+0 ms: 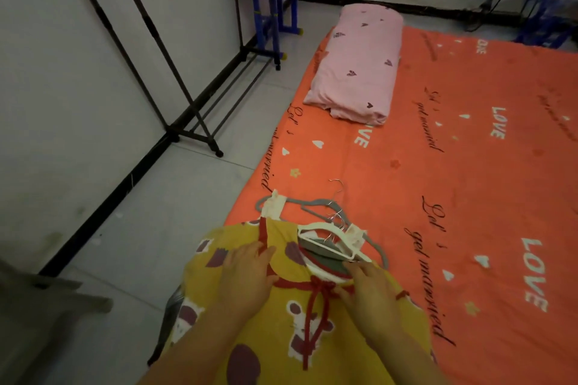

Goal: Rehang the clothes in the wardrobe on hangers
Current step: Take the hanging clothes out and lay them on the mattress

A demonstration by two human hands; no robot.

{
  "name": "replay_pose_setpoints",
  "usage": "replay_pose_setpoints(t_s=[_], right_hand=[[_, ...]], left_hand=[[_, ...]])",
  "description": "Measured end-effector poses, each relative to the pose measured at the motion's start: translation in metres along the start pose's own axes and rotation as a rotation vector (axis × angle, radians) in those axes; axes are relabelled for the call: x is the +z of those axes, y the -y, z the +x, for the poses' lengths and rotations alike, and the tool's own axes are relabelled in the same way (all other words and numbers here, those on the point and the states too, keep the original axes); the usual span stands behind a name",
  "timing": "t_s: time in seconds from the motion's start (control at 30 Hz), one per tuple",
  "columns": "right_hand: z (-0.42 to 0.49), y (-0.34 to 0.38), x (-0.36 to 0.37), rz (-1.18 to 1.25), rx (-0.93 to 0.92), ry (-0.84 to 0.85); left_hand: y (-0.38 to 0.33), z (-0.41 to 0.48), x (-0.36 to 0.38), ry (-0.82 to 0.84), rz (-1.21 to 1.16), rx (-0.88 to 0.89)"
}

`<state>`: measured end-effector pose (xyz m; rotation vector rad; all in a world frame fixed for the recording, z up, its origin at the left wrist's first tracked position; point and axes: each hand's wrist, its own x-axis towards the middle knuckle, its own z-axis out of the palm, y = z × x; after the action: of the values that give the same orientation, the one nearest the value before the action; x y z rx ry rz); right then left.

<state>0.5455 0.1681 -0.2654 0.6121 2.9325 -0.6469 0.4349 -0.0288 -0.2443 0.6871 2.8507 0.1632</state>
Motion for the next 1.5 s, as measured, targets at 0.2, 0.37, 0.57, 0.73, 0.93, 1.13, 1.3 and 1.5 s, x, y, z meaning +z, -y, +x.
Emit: replay_pose_setpoints(t_s=[0.2, 0.37, 0.57, 0.73, 0.93, 1.13, 1.3, 1.5], right_hand=[[-0.013, 0.051, -0.020, -0.030, -0.177, -0.003], [-0.040, 0.121, -0.036, -0.093, -0.336, 0.031], [-0.111, 0.242, -0.047, -0.134, -0.617, 0.024], [-0.211, 0.367, -0.032, -0.177, -0.918, 0.051], [-0.390, 0.506, 0.019, -0.174, -1.322, 0.124], [-0.573, 0.601, 0.078, -0.184, -1.709, 0.283], [-0.693, 0.662, 0.112, -0.166, -1.972, 0.399], [-0.808, 0.739, 0.153, -0.079, -2.255, 0.424]], left_hand=[[0.019, -0.035, -0.041, -0.037, -0.006, -0.026], [0.061, -0.098, -0.090, -0.130, 0.006, -0.114], [0.151, -0.238, -0.139, -0.267, -0.004, -0.365], [0.221, -0.408, -0.166, -0.432, -0.016, -0.611], [0.277, -0.655, -0.159, -0.547, 0.031, -1.043], [0.285, -0.871, -0.132, -0.598, 0.072, -1.454], [0.275, -0.995, -0.114, -0.642, 0.099, -1.742], [0.285, -1.093, -0.106, -0.641, 0.182, -1.987]])
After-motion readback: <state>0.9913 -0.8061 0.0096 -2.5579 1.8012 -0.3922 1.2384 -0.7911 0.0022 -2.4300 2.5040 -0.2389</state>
